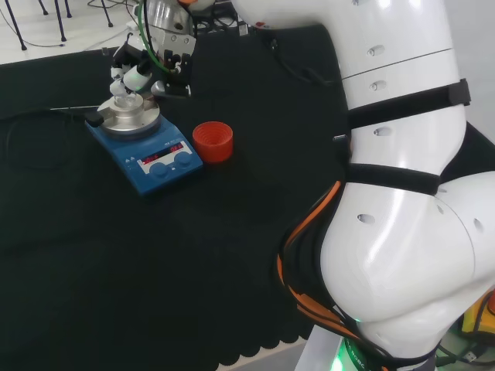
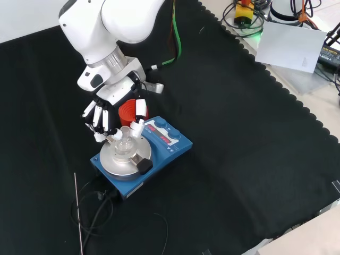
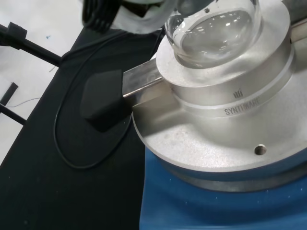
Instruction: Place the round-bottom flask on the heater.
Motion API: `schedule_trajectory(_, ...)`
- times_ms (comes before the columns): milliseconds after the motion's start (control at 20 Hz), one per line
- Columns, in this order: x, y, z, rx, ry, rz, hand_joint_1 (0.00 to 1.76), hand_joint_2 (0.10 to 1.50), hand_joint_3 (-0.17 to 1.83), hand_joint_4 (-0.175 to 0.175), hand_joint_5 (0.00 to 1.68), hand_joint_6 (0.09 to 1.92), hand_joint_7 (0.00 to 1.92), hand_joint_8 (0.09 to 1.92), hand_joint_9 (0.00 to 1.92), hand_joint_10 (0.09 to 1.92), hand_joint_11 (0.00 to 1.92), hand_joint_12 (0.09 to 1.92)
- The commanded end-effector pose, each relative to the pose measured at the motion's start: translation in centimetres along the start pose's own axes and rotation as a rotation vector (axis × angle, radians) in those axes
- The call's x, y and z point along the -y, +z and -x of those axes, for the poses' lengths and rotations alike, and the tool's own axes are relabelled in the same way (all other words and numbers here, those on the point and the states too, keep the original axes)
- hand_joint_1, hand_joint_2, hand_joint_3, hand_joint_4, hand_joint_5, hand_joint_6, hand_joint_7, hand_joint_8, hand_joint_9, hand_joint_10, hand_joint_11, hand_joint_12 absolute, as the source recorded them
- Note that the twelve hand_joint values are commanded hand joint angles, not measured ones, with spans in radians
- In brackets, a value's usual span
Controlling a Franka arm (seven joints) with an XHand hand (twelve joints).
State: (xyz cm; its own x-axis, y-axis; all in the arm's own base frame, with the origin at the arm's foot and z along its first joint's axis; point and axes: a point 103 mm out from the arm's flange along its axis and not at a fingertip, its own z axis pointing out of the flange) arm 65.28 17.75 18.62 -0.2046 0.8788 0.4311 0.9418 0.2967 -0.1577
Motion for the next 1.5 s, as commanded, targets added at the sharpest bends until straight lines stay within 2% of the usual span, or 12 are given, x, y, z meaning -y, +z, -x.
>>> schedule_trajectory(50, -0.1, 0.2, 0.1, -0.001, 0.002, -0.007, 1.06, 0.76, 0.63, 0.175, 1.08, 1.0, 0.56, 0.55, 0.71, 0.52, 0.19, 1.33)
schedule_trajectory(500, -0.6, 1.0, 0.6, -0.009, 0.006, -0.019, 1.06, 0.76, 0.63, 0.175, 1.08, 1.0, 0.56, 0.55, 0.71, 0.52, 0.19, 1.33)
schedule_trajectory(650, -0.5, 0.9, 0.9, -0.05, -0.001, -0.024, 1.06, 0.76, 0.63, 0.175, 1.08, 1.0, 0.55, 0.55, 0.71, 0.52, 0.19, 1.33)
schedule_trajectory(750, -0.5, 0.8, 1.0, -0.079, -0.016, -0.033, 1.04, 0.86, 0.47, 0.175, 1.02, 1.02, 0.51, 0.56, 0.66, 0.54, 0.15, 1.34)
schedule_trajectory(800, -0.4, 0.7, 0.9, -0.082, -0.024, -0.035, 0.99, 0.86, 0.43, 0.125, 0.94, 0.98, 0.48, 0.57, 0.62, 0.56, 0.12, 1.34)
schedule_trajectory(900, -0.4, 0.5, 0.7, -0.086, -0.032, -0.051, 0.91, 0.76, 0.49, 0.041, 0.71, 0.85, 0.41, 0.59, 0.55, 0.6, 0.06, 1.35)
schedule_trajectory(1000, -0.4, 0.4, 0.5, -0.083, -0.038, -0.055, 0.85, 0.67, 0.54, 0.0, 0.48, 0.62, 0.33, 0.6, 0.46, 0.63, 0.02, 1.34)
schedule_trajectory(1200, -0.2, 0.0, 0.1, -0.071, -0.043, -0.061, 0.78, 0.62, 0.52, -0.009, 0.36, 0.24, 0.23, 0.63, 0.37, 0.68, 0.0, 1.28)
schedule_trajectory(1500, 1.0, -1.4, 0.0, -0.052, -0.044, -0.044, 0.75, 0.61, 0.5, -0.001, 0.29, 0.11, 0.2, 0.63, 0.35, 0.68, 0.0, 1.27)
